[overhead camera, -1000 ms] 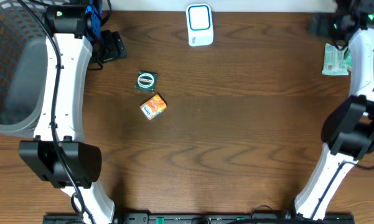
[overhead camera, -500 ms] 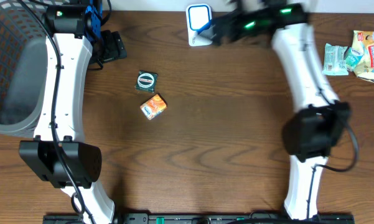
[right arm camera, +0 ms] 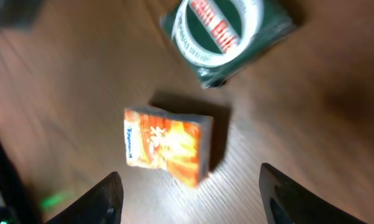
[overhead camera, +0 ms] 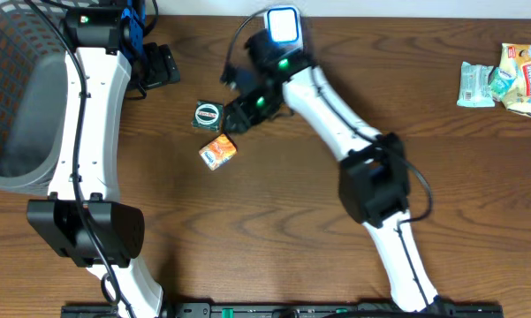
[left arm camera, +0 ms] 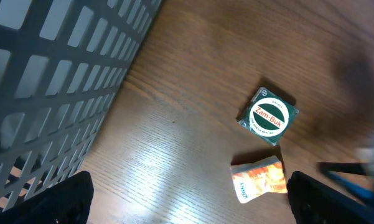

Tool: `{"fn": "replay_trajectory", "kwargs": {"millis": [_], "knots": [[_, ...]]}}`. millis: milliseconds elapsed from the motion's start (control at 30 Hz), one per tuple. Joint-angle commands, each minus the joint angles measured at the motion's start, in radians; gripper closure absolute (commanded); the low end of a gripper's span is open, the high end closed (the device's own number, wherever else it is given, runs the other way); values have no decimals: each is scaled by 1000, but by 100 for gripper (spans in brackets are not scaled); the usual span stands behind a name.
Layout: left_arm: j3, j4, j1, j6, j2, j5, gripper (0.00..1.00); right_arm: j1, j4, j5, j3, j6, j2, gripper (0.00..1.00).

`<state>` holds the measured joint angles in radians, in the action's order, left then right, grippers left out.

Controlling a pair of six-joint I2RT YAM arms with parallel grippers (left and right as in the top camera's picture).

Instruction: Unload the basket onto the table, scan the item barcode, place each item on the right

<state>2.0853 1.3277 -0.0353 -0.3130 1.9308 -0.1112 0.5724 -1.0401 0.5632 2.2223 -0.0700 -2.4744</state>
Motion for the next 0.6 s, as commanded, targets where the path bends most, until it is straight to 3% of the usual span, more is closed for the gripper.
{"fn": "replay_trajectory", "kwargs": {"millis": [0, 167, 233, 467, 567], "knots": [[-6, 3, 2, 8, 10, -12, 2, 30, 18, -12, -1, -15, -55, 37], [-6, 3, 2, 9, 10, -12, 2, 43, 35, -32, -1, -11, -90, 39], [-6, 3, 2, 8, 10, -12, 3, 40, 2, -172, -1, 42, -89, 41], [-6, 3, 2, 8, 10, -12, 2, -10, -190, -437, 0, 146, -14, 60], [-6, 3, 2, 8, 10, -12, 2, -32, -283, -503, 0, 170, 37, 59]]}}
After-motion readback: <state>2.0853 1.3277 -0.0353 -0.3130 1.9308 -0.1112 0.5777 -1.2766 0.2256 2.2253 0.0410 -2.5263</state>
